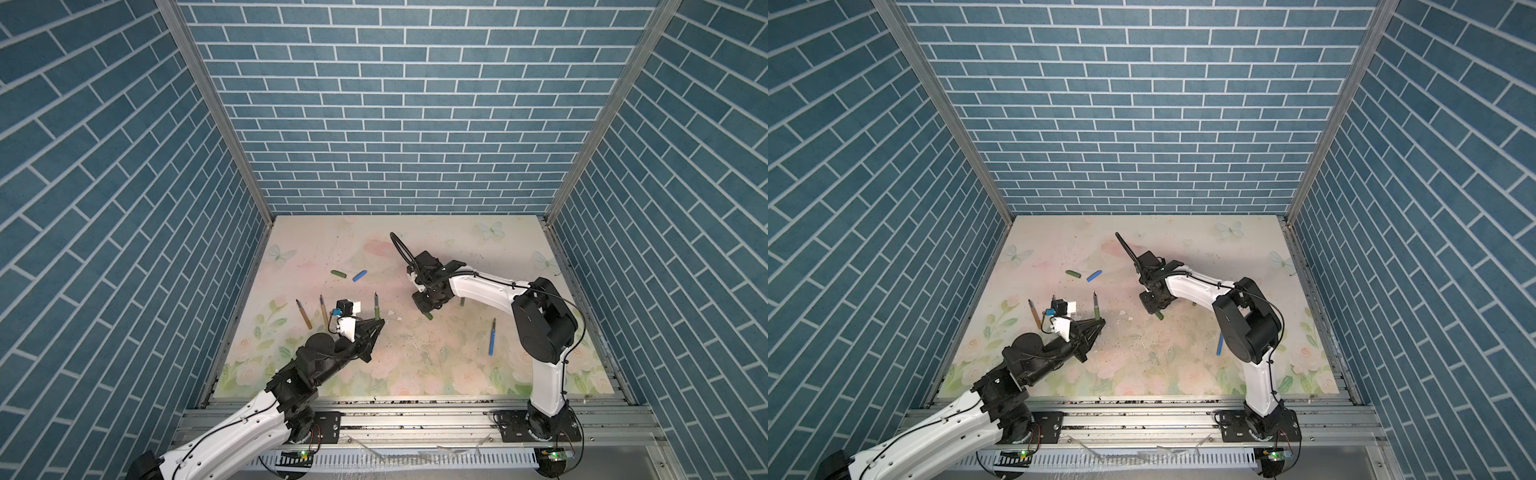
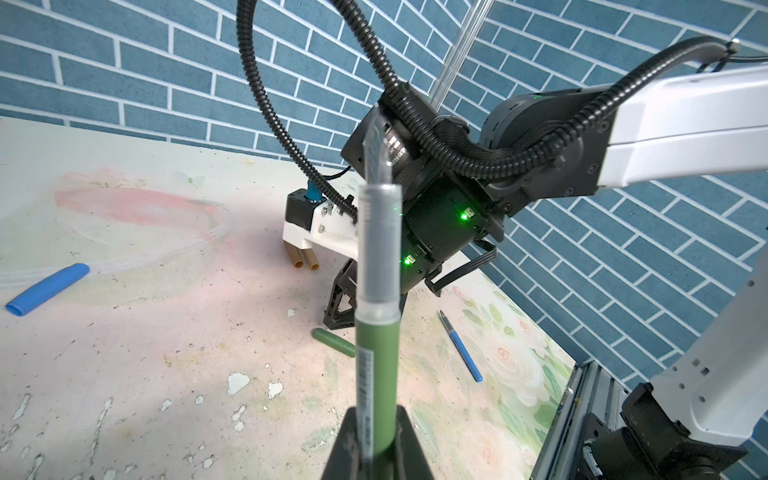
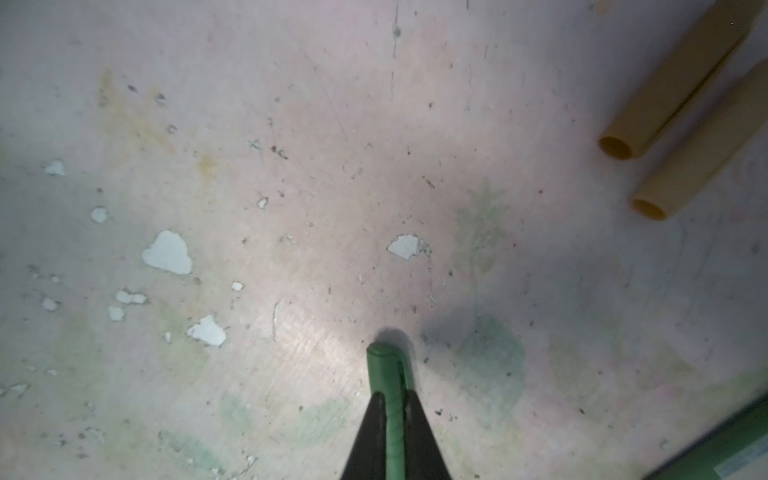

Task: Insert the pens into the pen caps

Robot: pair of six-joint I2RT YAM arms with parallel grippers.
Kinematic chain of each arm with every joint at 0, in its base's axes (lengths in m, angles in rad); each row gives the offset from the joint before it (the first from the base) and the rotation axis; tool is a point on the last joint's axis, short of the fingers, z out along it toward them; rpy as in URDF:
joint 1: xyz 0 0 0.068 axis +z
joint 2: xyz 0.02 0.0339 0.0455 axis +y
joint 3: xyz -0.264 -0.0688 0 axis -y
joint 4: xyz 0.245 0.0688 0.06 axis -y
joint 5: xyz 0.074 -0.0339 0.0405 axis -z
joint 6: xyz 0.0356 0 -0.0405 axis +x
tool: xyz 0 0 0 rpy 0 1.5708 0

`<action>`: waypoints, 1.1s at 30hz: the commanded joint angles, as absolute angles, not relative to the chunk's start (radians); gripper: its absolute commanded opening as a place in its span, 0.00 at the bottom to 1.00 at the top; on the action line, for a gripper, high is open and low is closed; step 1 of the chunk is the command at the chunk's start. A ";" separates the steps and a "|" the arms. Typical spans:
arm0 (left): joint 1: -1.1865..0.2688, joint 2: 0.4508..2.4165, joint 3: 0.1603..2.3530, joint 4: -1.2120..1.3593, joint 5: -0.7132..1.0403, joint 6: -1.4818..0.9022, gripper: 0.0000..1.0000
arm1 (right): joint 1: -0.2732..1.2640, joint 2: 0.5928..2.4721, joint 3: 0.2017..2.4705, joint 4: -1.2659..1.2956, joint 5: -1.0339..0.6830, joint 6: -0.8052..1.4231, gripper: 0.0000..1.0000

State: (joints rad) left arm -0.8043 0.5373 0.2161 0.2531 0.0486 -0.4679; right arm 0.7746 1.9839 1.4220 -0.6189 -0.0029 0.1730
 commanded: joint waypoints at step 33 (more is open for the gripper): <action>-0.801 0.573 0.213 0.268 0.076 -0.477 0.00 | 0.764 1.927 1.355 -0.608 -0.081 0.175 0.24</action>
